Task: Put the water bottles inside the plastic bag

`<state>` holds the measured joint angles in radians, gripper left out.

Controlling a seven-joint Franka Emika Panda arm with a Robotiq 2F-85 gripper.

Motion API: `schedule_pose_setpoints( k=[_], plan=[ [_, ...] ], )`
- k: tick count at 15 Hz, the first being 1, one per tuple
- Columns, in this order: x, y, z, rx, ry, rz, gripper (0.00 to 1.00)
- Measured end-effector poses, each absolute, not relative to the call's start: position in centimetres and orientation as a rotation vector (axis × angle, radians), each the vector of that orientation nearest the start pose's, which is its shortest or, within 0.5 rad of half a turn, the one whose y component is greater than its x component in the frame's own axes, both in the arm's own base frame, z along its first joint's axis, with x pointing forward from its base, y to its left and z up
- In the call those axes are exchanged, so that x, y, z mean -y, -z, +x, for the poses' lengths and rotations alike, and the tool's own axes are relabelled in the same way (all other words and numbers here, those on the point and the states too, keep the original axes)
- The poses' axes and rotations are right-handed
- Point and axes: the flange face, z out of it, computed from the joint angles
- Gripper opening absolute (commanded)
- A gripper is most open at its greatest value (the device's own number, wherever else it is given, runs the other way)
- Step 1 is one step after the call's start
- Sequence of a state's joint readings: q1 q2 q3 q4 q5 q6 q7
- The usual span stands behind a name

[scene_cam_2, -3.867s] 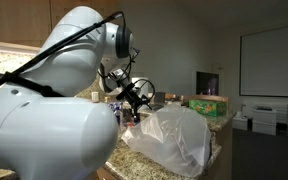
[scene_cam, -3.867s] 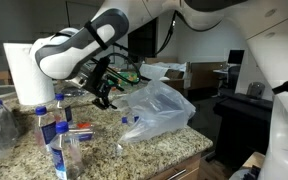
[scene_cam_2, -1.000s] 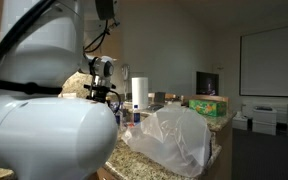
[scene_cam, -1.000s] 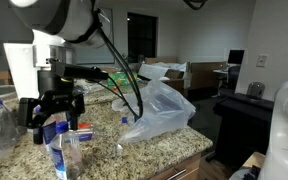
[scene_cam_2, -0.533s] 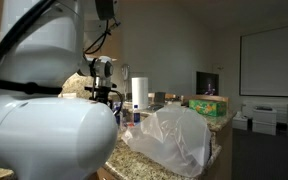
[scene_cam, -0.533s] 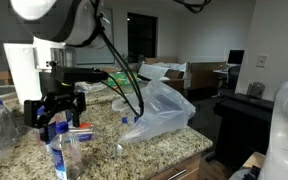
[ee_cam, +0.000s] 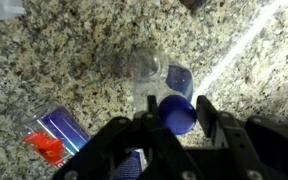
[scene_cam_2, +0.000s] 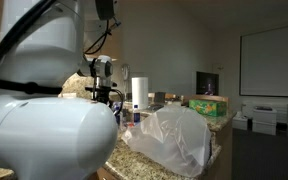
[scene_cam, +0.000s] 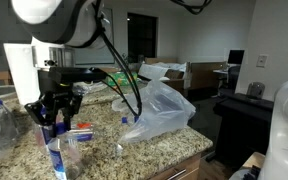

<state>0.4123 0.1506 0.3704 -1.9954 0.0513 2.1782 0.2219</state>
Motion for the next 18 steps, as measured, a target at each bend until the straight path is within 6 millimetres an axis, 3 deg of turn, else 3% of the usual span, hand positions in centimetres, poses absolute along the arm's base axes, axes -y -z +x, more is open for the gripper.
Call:
schedule_pose_setpoints(
  k=[1, 7, 12, 15, 18],
  plan=[
    [-41.1, -39.5, 41.9, 0.792, -0.011, -2.935, 0.10],
    [-40.6, -39.6, 42.5, 0.815, 0.032, -2.970, 0.10],
    [-39.6, -41.0, 43.9, 0.973, 0.141, -3.082, 0.10],
    [-39.4, -42.2, 44.0, 1.084, 0.099, -3.182, 0.10],
    [-39.5, -42.1, 43.3, 1.197, 0.013, -3.273, 0.10]
  ],
)
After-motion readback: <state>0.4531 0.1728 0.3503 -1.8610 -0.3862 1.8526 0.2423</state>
